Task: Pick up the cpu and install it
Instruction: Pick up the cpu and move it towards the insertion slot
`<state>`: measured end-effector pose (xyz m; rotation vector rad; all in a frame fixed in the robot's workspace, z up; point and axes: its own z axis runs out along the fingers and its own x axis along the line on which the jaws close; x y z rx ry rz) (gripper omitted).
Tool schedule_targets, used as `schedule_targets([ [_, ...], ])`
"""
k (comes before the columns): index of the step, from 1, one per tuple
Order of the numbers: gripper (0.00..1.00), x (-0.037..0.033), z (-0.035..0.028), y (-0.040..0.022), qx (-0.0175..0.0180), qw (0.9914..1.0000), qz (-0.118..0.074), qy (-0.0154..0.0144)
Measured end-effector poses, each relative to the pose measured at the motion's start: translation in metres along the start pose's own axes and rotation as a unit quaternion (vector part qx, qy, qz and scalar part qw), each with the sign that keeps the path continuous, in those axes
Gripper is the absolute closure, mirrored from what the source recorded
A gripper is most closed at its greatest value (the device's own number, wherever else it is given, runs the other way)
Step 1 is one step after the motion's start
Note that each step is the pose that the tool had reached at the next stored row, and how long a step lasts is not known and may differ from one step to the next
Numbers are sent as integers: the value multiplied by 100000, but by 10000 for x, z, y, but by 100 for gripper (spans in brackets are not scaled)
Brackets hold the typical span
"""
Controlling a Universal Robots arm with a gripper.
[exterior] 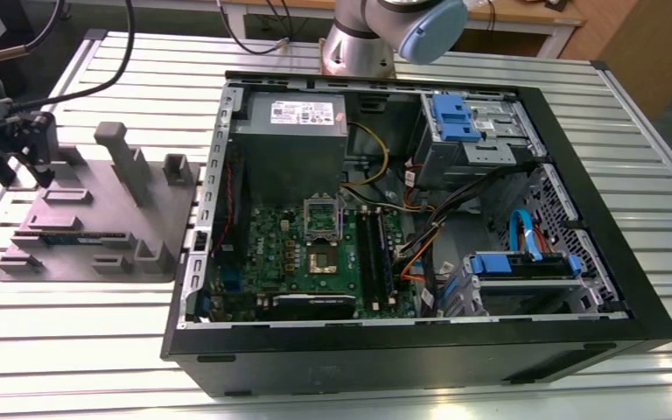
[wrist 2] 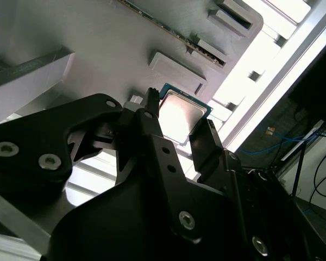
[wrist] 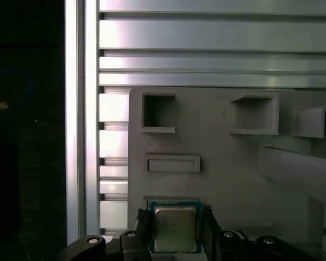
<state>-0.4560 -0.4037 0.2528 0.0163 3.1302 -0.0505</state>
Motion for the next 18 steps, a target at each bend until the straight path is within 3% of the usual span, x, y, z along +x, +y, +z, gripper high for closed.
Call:
schedule_targets([
  [18,53,0,-32,-1,-3,100000,-1,-2],
])
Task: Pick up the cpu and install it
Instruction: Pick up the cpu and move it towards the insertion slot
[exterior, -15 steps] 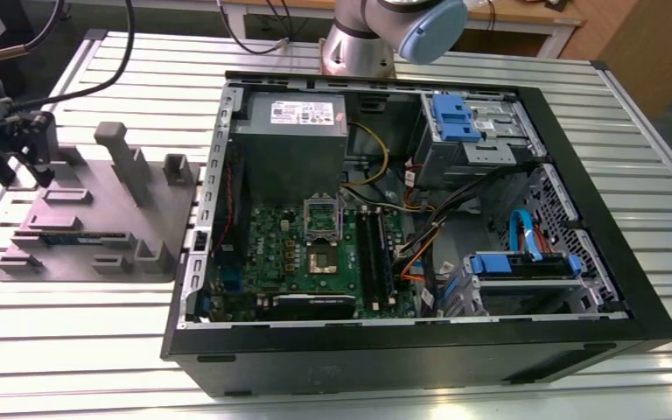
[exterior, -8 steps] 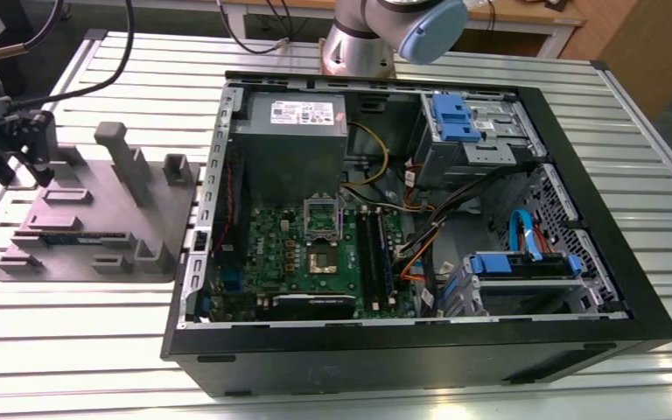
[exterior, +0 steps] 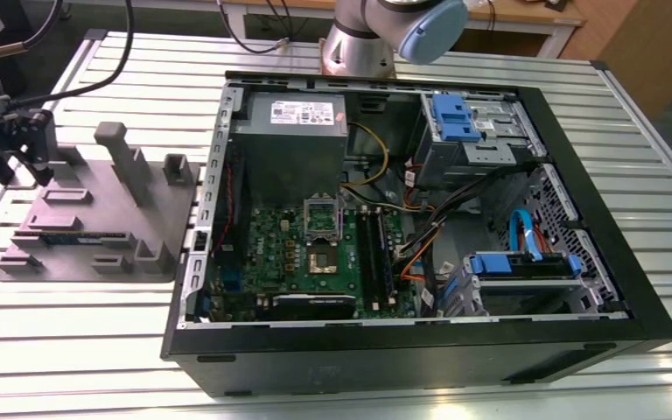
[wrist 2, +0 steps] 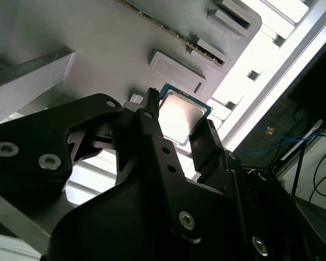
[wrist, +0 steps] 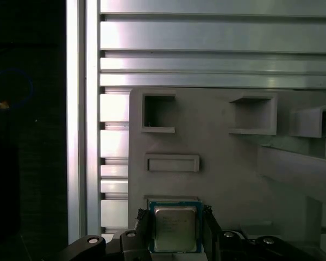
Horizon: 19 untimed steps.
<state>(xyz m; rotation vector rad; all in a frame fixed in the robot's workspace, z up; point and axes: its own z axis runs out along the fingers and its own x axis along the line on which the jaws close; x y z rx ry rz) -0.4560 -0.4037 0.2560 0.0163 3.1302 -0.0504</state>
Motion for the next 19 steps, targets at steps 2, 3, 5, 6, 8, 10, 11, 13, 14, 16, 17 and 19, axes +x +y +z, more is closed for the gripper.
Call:
schedule_targets([
  [2,53,0,-4,0,3,100000,0,4],
  [3,53,0,-6,0,1,100000,1,4],
  [5,53,0,-9,-1,1,100000,-2,4],
  [6,53,0,-16,-1,1,100000,-8,1],
  [8,53,1,-24,-1,1,100000,-2,3],
  [10,53,1,-29,-1,3,100000,0,6],
  [11,53,1,-31,-1,2,100000,1,4],
  [13,53,1,-33,-1,-1,100000,2,-1],
  [14,53,1,-36,-1,2,100000,1,3],
  [16,53,1,-41,-1,3,100000,2,5],
  [17,53,1,-42,-1,2,100000,1,2],
  [19,53,1,-46,-2,3,100000,1,5],
])
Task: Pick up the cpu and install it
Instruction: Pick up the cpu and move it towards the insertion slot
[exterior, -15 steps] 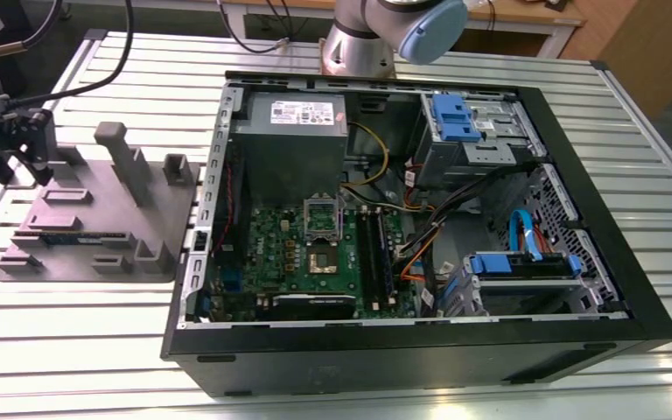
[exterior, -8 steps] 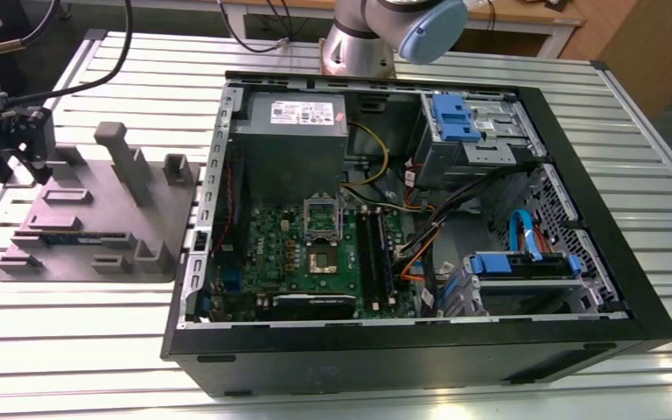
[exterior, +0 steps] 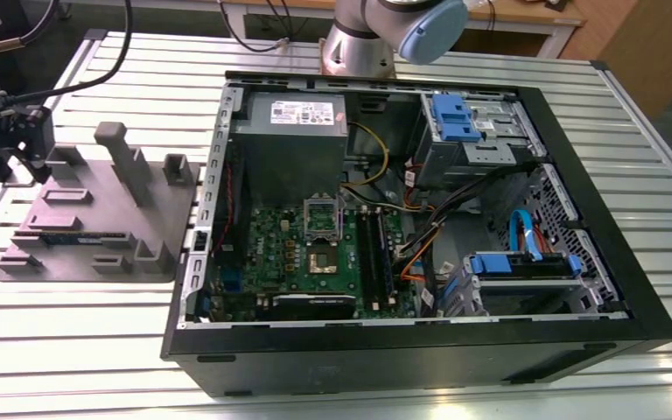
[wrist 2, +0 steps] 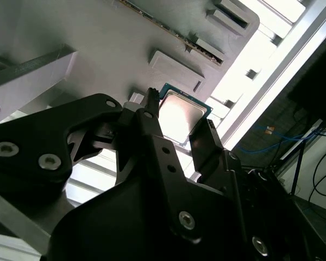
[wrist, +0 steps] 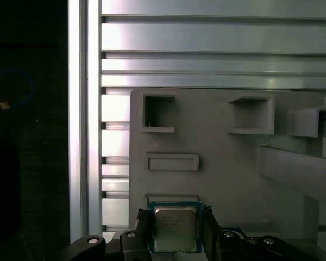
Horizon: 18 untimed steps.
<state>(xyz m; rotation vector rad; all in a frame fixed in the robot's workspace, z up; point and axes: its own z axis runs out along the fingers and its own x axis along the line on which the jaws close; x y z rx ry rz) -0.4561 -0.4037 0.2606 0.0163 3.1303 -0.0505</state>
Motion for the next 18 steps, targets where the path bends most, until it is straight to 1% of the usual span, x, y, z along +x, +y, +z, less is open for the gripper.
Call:
schedule_targets([
  [18,53,-2,-36,-1,22,100000,-4,0],
])
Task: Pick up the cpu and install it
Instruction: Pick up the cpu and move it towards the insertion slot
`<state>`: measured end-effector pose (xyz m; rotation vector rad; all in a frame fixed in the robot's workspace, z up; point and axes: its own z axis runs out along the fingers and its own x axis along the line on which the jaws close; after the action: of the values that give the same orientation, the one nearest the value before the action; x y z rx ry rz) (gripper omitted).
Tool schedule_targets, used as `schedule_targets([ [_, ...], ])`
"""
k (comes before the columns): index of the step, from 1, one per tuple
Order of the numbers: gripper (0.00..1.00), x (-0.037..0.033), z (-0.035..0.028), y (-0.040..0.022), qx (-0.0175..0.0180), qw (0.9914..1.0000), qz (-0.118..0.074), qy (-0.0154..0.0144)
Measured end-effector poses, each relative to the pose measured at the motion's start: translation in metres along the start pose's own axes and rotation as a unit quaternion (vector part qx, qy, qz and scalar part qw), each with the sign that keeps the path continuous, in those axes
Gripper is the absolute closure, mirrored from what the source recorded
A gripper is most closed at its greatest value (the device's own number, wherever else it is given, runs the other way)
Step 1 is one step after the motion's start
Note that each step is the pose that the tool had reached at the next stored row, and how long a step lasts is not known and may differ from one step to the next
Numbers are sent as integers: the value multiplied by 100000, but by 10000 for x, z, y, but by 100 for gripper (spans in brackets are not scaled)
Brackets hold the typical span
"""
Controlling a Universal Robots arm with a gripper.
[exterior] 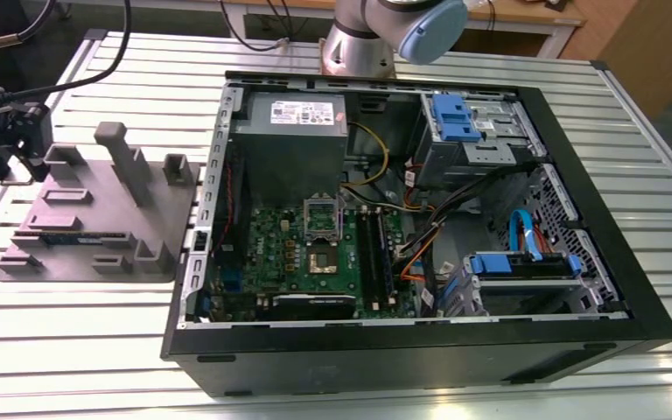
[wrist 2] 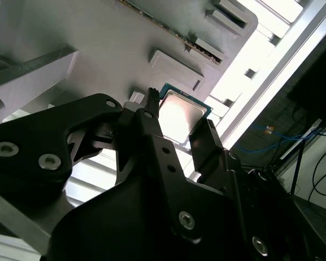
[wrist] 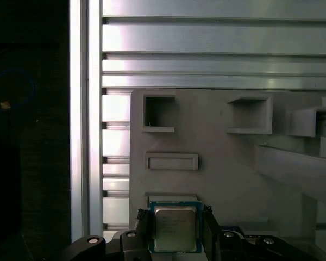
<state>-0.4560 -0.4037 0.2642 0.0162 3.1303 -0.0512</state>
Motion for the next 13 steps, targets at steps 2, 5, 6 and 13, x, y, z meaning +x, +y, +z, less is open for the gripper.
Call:
schedule_targets([
  [2,53,12,-2,4,31,100000,79,35],
  [5,53,10,0,3,27,100000,76,-118],
  [6,53,10,0,3,25,100000,74,-164],
  [13,53,10,0,3,21,99999,86,-472],
])
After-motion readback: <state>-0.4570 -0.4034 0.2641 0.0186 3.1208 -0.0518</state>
